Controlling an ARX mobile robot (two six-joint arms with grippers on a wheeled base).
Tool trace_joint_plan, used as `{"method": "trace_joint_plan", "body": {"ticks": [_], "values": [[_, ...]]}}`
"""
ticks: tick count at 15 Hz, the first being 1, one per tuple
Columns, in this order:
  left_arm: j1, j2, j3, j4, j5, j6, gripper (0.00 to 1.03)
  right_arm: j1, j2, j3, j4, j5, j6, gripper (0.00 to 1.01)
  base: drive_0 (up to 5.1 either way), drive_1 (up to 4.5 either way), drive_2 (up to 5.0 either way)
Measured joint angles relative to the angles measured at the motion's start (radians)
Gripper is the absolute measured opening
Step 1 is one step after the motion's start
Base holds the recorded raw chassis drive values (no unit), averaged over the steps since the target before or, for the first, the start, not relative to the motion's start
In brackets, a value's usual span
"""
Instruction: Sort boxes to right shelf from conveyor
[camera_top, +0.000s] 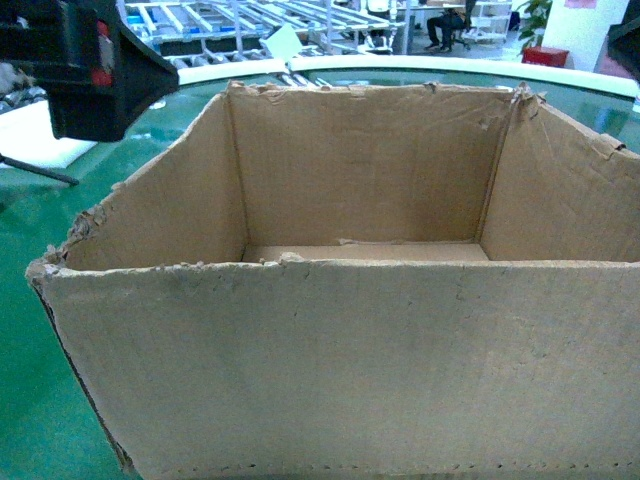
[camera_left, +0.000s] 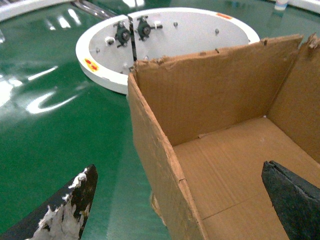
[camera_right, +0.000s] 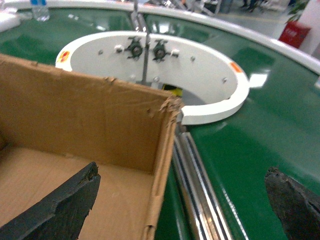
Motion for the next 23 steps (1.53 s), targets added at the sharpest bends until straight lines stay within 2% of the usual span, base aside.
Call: {"method": "trace_joint_plan", "body": {"ticks": [2,4,5,7,9,12,14,15,17,20,21,23], "values": [[-0.006,0.094,0.084,-0.061,-0.004,0.01,0.98,0.011,0.082,0.069,-0.12,-0.024,-0.007,0.98,0.0,0.0,0.0],[-0.01,0.141,0.133,-0.134,-0.014,0.006,0.98,0.011,0.127,0.079,-0.177,0.007,-0.018,0.98,0.0,0.0,0.0],[-0.011,0.164,0.145,-0.175,-0.015,-0.018,0.98,0.013,0.145,0.079,-0.195,0.044,-0.022,0.98,0.0,0.0,0.0],[-0.018,0.193,0.144,-0.209,0.002,-0.062,0.98,0.019,0.163,0.079,-0.2,0.066,-0.02,0.98,0.0,0.0,0.0],[-0.023,0.226,0.144,-0.238,0.016,-0.127,0.98,0.02,0.198,0.079,-0.187,0.067,-0.003,0.98,0.0,0.0,0.0],[-0.032,0.251,0.14,-0.243,-0.031,-0.14,0.98,0.017,0.217,0.079,-0.154,0.082,0.006,0.98,0.0,0.0,0.0],[-0.032,0.259,0.133,-0.235,-0.056,-0.158,0.98,0.018,0.224,0.079,-0.141,0.086,0.017,0.82,0.0,0.0,0.0],[-0.032,0.26,0.13,-0.232,-0.077,-0.165,0.91,0.018,0.224,0.079,-0.139,0.086,0.024,0.66,0.0,0.0,0.0],[-0.041,0.259,0.13,-0.234,-0.097,-0.169,0.69,0.018,0.224,0.078,-0.136,0.086,0.025,0.44,0.0,0.0,0.0],[-0.071,0.243,0.129,-0.25,-0.134,-0.173,0.43,0.02,0.224,0.066,-0.108,0.093,0.028,0.17,0.0,0.0,0.0],[-0.086,0.235,0.129,-0.253,-0.142,-0.181,0.3,0.029,0.222,0.062,-0.099,0.093,0.039,0.06,0.0,0.0,0.0],[-0.094,0.229,0.121,-0.243,-0.158,-0.19,0.06,0.037,0.214,0.051,-0.081,0.092,0.062,0.04,0.0,0.0,0.0]]}}
